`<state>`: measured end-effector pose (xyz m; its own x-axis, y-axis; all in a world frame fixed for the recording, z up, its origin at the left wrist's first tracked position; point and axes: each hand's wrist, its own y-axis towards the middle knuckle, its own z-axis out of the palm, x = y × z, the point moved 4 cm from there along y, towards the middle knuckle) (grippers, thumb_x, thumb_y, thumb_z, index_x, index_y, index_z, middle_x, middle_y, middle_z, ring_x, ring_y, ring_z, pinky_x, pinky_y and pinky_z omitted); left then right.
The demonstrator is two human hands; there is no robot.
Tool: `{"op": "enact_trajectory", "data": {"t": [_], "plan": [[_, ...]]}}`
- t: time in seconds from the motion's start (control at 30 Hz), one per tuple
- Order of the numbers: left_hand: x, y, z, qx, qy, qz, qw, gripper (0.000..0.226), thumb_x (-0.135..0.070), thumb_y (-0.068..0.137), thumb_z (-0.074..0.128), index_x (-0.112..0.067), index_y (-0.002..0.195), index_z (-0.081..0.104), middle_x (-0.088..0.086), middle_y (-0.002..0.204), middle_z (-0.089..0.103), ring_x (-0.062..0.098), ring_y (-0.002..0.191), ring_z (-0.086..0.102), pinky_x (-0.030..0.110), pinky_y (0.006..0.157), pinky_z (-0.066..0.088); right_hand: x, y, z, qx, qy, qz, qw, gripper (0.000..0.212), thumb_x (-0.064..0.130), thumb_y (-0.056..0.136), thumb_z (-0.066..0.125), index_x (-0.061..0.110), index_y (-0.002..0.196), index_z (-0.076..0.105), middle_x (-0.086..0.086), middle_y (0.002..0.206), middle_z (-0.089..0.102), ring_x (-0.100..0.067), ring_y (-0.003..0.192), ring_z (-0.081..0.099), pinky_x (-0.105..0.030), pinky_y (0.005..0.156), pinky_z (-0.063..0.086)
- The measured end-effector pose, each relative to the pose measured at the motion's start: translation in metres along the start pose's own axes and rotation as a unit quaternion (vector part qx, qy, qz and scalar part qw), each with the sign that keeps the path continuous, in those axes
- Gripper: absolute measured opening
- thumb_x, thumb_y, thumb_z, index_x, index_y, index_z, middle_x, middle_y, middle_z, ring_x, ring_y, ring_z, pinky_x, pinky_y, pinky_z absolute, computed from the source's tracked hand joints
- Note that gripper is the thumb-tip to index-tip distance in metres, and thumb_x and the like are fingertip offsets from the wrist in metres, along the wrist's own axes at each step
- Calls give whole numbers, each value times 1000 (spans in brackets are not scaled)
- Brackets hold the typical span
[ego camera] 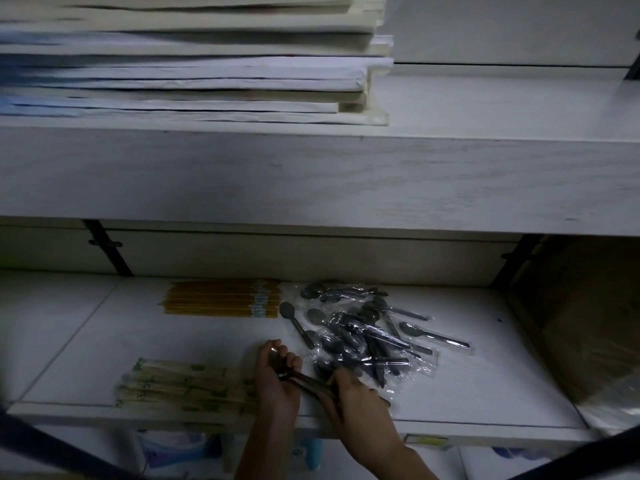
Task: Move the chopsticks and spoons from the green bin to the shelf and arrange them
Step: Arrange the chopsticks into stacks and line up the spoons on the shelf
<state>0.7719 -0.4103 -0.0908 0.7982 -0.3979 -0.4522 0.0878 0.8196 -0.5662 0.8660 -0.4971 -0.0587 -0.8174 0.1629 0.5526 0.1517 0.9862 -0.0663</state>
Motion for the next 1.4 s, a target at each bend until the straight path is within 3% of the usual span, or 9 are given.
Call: {"op": "enact_trajectory", "data": {"t": [0.13,0.27,0.43,0.57,0.7,0.87,1.1,1.23,1.4], "plan": [[1,4,-2,5,-13,-1,1000,33,-26,97,39,-16,65,41,-7,38,38,4,30,31,12,33,29,0,-2,3,34,-93,-13,995,80,66,69,-4,18,116,39,-5,116,60,-31,103,60,-35,72,43],[4,4,-4,-1,-16,-35,999,39,-30,97,39,-18,60,34,-6,35,35,5,28,28,12,33,28,-1,-3,4,65,-117,-41,990,86,64,62,-8,18,116,42,-6,118,58,-32,104,59,-34,69,37],[8,2,-6,-27,45,-74,996,36,-25,94,43,-16,60,36,-2,42,40,12,41,36,24,56,34,-10,-8,1,63,-124,-35,990,69,62,81,4,19,117,45,-10,119,60,-34,105,57,-37,80,45],[16,-11,1,-22,98,-109,989,21,-11,95,43,0,79,52,13,80,54,20,74,52,35,81,46,-23,-12,-5,51,-72,23,996,38,47,96,32,19,115,48,-12,118,61,-36,108,54,-38,83,42],[23,-9,0,-1,102,-122,987,10,-6,92,49,-2,84,54,12,81,55,17,72,53,29,70,51,-31,-13,-7,51,-60,39,996,35,45,96,34,16,111,48,-14,116,61,-37,105,55,-35,71,33],[27,3,-6,19,78,-113,990,23,-11,94,44,-12,71,46,-2,42,46,6,33,39,13,34,35,-34,-13,-4,65,-36,33,997,35,44,96,36,14,109,47,-14,116,60,-37,106,55,-31,70,29],[15,12,-8,39,81,-73,993,28,-12,95,40,-15,67,41,-6,35,39,3,28,33,13,33,31,-31,-3,-7,122,22,8,992,33,45,94,40,15,103,53,-14,107,62,-31,99,56,-32,73,36],[-6,17,-16,45,61,-36,996,27,-8,93,44,-16,67,42,-6,40,42,3,32,35,13,34,32,-29,7,-14,131,67,14,989,31,45,96,35,26,81,55,-3,93,58,-12,84,49,-32,81,40],[-32,25,-32,50,27,-11,998,19,-8,79,57,-13,67,43,-6,41,44,5,31,37,14,32,33,-52,29,-20,58,-3,9,998,22,30,94,47,21,105,63,0,116,63,-19,102,61,-31,86,47]]}}
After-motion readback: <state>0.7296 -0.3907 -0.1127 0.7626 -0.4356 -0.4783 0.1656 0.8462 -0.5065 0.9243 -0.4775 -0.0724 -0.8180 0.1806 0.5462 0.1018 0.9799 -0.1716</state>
